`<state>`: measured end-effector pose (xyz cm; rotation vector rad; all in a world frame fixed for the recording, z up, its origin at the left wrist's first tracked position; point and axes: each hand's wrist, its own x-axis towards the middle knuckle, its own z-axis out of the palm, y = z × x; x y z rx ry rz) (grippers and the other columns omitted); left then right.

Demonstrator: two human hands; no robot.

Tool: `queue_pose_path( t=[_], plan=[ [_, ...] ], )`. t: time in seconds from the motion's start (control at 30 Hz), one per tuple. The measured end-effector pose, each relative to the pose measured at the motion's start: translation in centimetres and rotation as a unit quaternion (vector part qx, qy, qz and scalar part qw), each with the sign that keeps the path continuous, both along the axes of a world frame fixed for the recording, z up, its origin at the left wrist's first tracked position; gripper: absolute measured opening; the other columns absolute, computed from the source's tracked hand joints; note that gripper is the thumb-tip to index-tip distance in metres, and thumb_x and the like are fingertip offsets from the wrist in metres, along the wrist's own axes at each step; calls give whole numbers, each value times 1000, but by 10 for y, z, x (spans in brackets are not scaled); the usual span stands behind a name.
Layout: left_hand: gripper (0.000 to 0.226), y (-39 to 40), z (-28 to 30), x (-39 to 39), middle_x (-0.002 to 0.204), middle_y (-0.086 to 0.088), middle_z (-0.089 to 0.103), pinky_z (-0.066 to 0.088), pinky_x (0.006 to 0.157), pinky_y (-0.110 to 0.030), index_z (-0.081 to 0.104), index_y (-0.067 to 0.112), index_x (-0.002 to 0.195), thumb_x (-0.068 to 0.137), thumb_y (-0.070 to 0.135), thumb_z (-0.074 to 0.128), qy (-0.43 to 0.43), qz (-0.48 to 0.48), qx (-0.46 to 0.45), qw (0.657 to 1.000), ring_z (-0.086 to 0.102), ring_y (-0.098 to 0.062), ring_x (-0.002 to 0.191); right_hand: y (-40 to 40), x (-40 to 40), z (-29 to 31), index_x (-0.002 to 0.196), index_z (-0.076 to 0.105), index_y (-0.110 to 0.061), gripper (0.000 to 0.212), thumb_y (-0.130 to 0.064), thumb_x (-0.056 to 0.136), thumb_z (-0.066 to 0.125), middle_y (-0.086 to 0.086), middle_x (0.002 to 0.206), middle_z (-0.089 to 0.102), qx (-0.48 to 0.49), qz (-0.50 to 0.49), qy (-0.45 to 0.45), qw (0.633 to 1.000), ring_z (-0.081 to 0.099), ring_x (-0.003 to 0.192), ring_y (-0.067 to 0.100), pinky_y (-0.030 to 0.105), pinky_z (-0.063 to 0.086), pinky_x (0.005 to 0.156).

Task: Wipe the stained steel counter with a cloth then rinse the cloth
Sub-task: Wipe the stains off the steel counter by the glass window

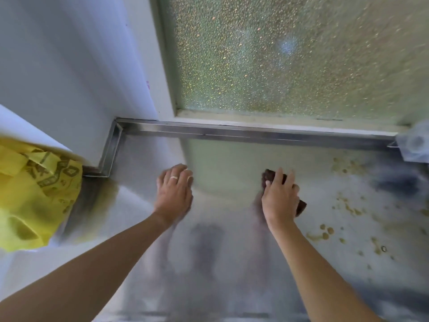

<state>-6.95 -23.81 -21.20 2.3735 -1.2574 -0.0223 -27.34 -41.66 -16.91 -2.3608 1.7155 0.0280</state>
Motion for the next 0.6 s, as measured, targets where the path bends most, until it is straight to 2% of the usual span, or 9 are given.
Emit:
queue_pose_path(
  t=[0.1, 0.13, 0.17, 0.23, 0.3, 0.4, 0.47, 0.6],
  plan=[
    [24, -18, -3, -36, 127, -7, 57, 31, 105, -41, 61, 14, 112, 90, 13, 50, 50, 10, -14, 999, 49, -27, 122, -5, -1, 28, 141, 44, -13, 59, -55, 101, 43, 17, 127, 58, -20, 9, -70, 997, 65, 97, 43, 50, 55, 76],
    [27, -24, -4, -48, 127, -7, 56, 31, 105, -40, 60, 15, 112, 88, 13, 48, 64, 14, -10, 998, 49, -27, 121, -2, -4, 31, 136, 49, -13, 60, -61, 100, 37, 16, 117, 63, -37, 26, -64, 997, 66, 94, 43, 49, 55, 76],
    [28, -29, -5, -60, 127, -6, 55, 31, 105, -39, 60, 15, 112, 87, 11, 48, 75, 20, -5, 997, 49, -27, 120, 5, -8, 31, 133, 52, -12, 62, -61, 100, 34, 17, 116, 65, -58, 46, -53, 996, 66, 98, 42, 49, 54, 79],
    [30, -39, -7, -80, 129, -4, 52, 31, 109, -41, 59, 16, 113, 86, 6, 52, 91, 44, 6, 995, 47, -27, 123, 24, -19, 19, 141, 52, -10, 60, -54, 103, 37, 20, 140, 56, -78, 106, -63, 989, 54, 130, 42, 54, 49, 98],
    [32, -44, -10, -93, 135, -1, 47, 30, 115, -46, 55, 19, 117, 87, 6, 53, 87, 65, 38, 993, 41, -26, 133, 47, -28, -5, 154, 41, -14, 59, -48, 106, 36, 12, 165, 32, -39, 213, -83, 973, 26, 154, 36, 56, 34, 117],
    [27, -46, -16, -97, 138, 2, 42, 27, 119, -48, 48, 23, 118, 93, 13, 48, 52, 66, 77, 993, 32, -24, 141, 69, -36, -44, 163, 21, -18, 62, -48, 109, 25, 2, 173, 11, -13, 324, -58, 944, 6, 160, 28, 53, 20, 125],
    [20, -47, -17, -95, 134, 3, 43, 28, 118, -46, 47, 25, 114, 96, 19, 45, 45, 74, 65, 994, 34, -23, 138, 65, -38, -56, 163, 21, -19, 60, -46, 109, 27, 1, 172, 14, -26, 339, -68, 938, 8, 159, 27, 51, 19, 126],
    [21, -50, -15, -96, 132, 2, 42, 30, 115, -46, 48, 24, 113, 94, 31, 40, 51, 82, 54, 994, 39, -25, 132, 23, -43, -58, 158, 35, -22, 51, -30, 108, 40, -4, 167, 31, -47, 384, -117, 915, 25, 156, 24, 45, 31, 120]
  ],
)
